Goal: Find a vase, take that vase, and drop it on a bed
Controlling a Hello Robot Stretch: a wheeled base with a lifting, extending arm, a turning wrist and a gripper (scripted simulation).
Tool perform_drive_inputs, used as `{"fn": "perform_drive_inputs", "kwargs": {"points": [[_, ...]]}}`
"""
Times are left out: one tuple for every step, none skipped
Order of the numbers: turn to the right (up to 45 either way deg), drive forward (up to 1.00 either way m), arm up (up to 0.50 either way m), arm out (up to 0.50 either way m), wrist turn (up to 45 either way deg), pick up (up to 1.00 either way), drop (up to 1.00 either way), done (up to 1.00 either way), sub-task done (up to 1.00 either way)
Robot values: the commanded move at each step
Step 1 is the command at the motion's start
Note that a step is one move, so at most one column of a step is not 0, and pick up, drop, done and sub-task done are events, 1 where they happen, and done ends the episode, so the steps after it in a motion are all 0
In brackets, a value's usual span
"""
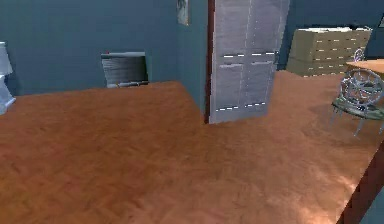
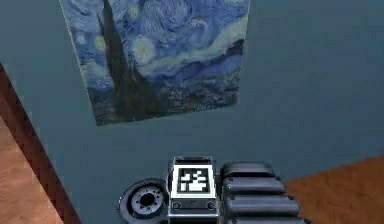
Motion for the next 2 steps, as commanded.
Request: {"fn": "perform_drive_inputs", "kwargs": {"points": [[0.0,0.70,0.00,0.00,0.0,0.00,0.00,0.00,0.00],[24.0,0.00,0.00,0.00,0.0,0.00,0.00,0.00,0.00]]}}
